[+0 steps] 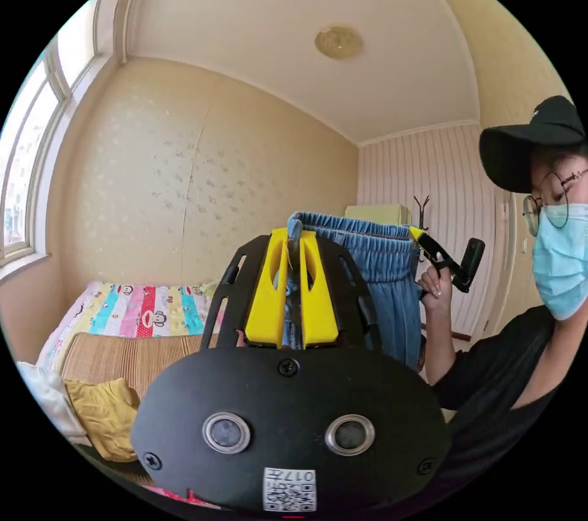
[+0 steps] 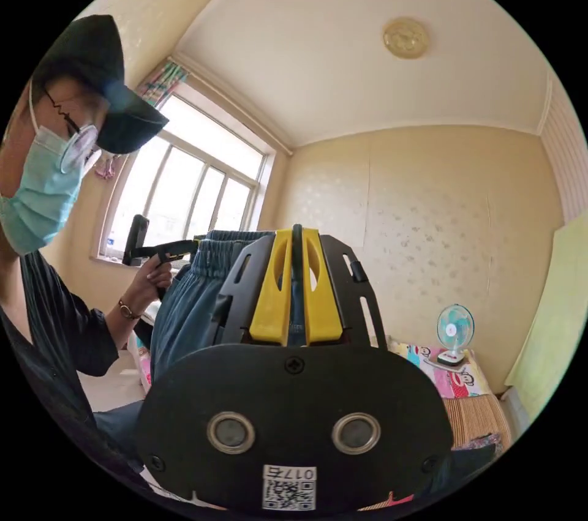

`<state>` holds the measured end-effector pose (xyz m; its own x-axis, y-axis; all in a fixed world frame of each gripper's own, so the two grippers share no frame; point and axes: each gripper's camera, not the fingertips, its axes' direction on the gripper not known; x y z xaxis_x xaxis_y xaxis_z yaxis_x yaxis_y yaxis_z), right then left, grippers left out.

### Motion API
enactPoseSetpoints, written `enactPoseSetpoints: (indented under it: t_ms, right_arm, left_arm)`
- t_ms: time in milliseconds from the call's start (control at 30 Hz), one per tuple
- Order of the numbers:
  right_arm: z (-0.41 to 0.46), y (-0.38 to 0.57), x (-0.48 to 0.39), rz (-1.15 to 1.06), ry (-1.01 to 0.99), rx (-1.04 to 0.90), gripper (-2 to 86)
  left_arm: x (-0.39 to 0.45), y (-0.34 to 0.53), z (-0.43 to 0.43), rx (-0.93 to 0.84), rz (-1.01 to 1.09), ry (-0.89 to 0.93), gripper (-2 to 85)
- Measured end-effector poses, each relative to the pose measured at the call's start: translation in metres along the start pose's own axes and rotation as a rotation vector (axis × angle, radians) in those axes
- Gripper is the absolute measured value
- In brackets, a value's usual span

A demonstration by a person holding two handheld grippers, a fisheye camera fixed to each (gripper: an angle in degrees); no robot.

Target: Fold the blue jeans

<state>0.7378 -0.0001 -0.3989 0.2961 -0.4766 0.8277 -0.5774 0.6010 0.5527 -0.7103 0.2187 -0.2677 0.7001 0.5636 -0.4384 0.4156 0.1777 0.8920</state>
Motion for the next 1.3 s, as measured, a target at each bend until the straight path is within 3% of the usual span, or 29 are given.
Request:
enactPoseSetpoints:
  t_ms: [133,167,233,300,367,500,633,700,833,967,1033,1100,1167,1233,1300]
  right_arm:
    - [0.201,0.001,0.130,0.116,0.135,-0.174,3.4]
    - [0.221,0.000,0.149,0.153,0.110,-0.180,3.5]
    - [0.269,0.009,0.196,0.298,0.050,-0.255,4.1]
    - [0.277,0.036,0.198,0.296,-0.050,-0.289,5.0]
    - [0.275,0.080,0.184,0.246,-0.105,-0.369,5.6]
    - [0.261,0.226,0.135,0.167,-0.192,-0.656,5.9]
    - [0.243,0.354,0.079,0.262,-0.387,-0.918,6.6]
    - [0.231,0.388,0.056,0.327,-0.460,-0.966,6.7]
    - [0.221,0.439,0.013,0.528,-0.634,-1.011,6.6]
    - [0.213,0.455,0.009,0.673,-0.666,-0.973,6.8]
    - [0.206,0.458,0.026,0.778,-0.730,-0.903,7.8]
    - [0.202,0.464,0.045,0.878,-0.778,-0.865,9.6]
    - [0.199,0.478,0.062,0.998,-0.841,-0.838,11.2]
    - [0.199,0.510,0.077,1.141,-0.924,-0.873,9.7]
    - [0.188,0.529,0.092,1.197,-0.848,-0.906,6.3]
  left_arm:
    - [-0.097,-0.050,0.177,-0.163,-0.012,-0.132,4.4]
    - [-0.114,-0.060,0.196,-0.160,-0.006,-0.128,4.7]
    - [-0.195,-0.078,0.243,-0.192,-0.208,-0.193,7.3]
    - [-0.236,-0.059,0.257,-0.225,-0.295,-0.171,9.3]
    - [-0.254,-0.017,0.270,-0.314,-0.262,-0.155,10.1]
    - [-0.270,0.164,0.303,-0.732,-0.171,-0.170,10.3]
    - [-0.257,0.370,0.294,-1.134,-0.220,-0.053,10.4]
    - [-0.241,0.430,0.274,-1.225,-0.243,-0.041,10.7]
    - [-0.214,0.493,0.209,-1.167,-0.302,-0.169,6.7]
    - [-0.212,0.508,0.179,-1.098,-0.436,-0.199,1.4]
    - [-0.216,0.485,0.151,-0.926,-0.627,-0.084,0.0]
    - [-0.201,0.467,0.135,-0.797,-0.643,0.017,-0.4]
    - [-0.177,0.462,0.141,-0.846,-0.589,0.100,-0.6]
    - [-0.139,0.471,0.156,-0.977,-0.404,0.132,-0.4]
    - [-0.129,0.485,0.157,-1.032,-0.366,0.099,0.1]
